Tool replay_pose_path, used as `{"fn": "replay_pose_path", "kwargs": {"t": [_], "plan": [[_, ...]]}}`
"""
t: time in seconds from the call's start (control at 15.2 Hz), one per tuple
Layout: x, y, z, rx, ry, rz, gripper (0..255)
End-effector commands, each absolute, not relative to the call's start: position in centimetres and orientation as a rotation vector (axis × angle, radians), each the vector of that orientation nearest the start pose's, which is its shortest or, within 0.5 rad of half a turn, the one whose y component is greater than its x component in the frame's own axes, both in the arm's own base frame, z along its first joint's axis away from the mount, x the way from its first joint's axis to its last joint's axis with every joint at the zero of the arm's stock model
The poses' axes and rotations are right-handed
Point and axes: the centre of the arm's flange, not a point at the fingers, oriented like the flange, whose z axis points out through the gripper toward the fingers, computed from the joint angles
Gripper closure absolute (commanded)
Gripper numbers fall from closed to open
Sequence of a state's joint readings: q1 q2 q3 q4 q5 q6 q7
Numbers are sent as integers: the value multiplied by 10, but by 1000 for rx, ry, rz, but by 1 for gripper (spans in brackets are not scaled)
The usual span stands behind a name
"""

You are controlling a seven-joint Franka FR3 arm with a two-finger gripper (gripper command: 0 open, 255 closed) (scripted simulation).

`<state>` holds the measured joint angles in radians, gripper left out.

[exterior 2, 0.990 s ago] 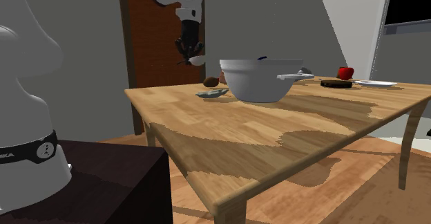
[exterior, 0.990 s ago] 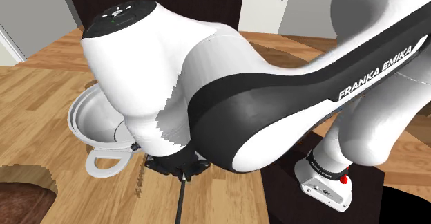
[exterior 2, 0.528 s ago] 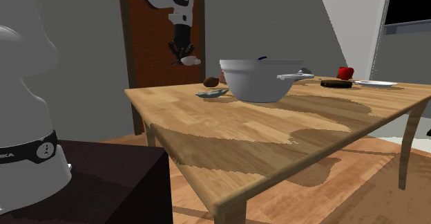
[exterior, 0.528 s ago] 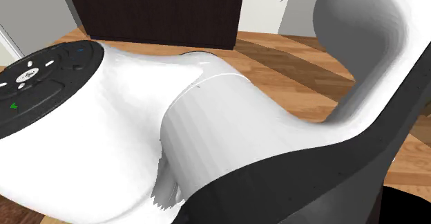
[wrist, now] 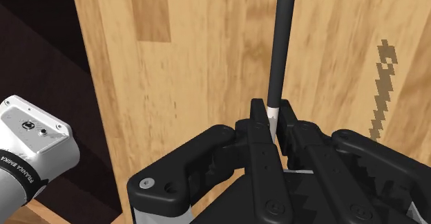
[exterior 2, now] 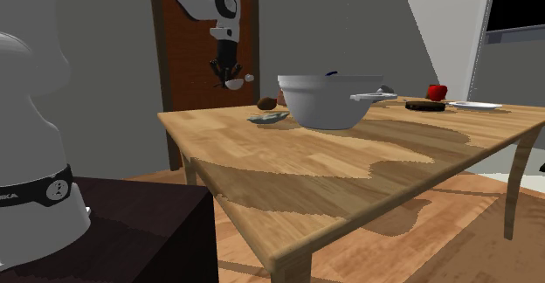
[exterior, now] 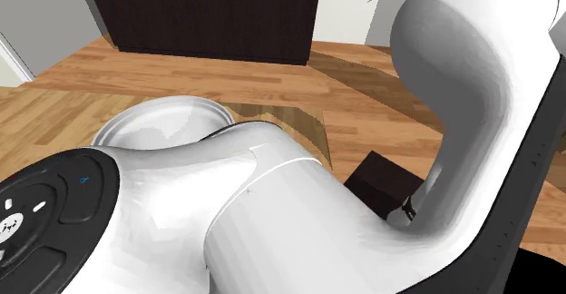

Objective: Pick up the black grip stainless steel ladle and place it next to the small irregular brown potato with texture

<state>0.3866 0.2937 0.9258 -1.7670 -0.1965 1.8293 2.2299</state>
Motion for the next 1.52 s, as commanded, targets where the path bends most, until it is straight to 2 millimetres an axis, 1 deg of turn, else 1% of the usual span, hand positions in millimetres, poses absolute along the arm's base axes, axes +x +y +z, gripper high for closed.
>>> {"fn": "replay_pose_path", "kwargs": {"t": [0.0,1.06,1.45], "plan": [[205,567,433,-2957,1364,41,255],[205,567,349,-2957,1364,41,255],[205,567,349,-2957,1364,41,255]]}}
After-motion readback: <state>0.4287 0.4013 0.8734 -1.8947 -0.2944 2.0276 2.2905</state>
